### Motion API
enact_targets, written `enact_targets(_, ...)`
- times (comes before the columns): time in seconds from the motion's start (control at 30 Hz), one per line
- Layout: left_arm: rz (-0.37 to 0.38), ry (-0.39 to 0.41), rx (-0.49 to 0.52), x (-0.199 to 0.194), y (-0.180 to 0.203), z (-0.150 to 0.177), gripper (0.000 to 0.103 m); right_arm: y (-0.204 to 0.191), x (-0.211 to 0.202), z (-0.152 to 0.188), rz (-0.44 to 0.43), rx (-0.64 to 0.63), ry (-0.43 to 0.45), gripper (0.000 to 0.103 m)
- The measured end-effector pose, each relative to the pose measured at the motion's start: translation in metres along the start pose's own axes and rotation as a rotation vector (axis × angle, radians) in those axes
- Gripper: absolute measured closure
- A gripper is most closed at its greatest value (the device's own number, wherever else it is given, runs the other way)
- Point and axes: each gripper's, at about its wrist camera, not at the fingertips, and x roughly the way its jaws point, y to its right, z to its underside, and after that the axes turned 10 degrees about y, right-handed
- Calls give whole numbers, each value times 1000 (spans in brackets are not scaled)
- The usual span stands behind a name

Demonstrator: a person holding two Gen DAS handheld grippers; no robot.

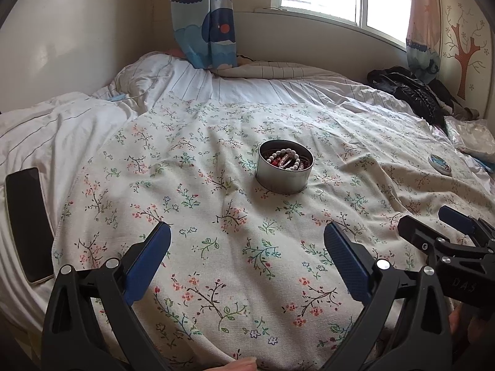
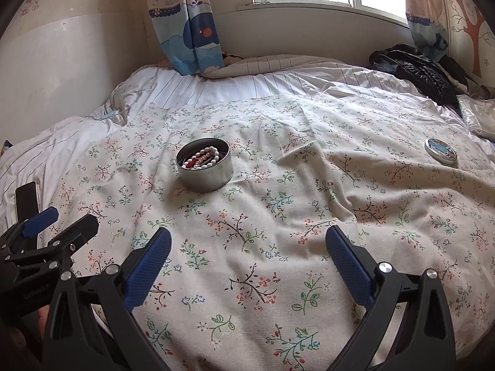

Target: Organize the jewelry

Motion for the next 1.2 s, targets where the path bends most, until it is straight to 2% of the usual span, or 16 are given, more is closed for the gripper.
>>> enact_targets(0.17, -11, -13, 13, 5, 4, 2, 8, 9, 5, 0, -3, 42, -28, 7)
enact_targets(0.6, -7, -5, 17, 6, 8, 4, 8, 4, 13, 3, 28, 0, -73, 7)
enact_targets(1.2, -7, -2, 13, 7, 9, 4, 8, 1, 14, 4, 64, -19, -82, 7)
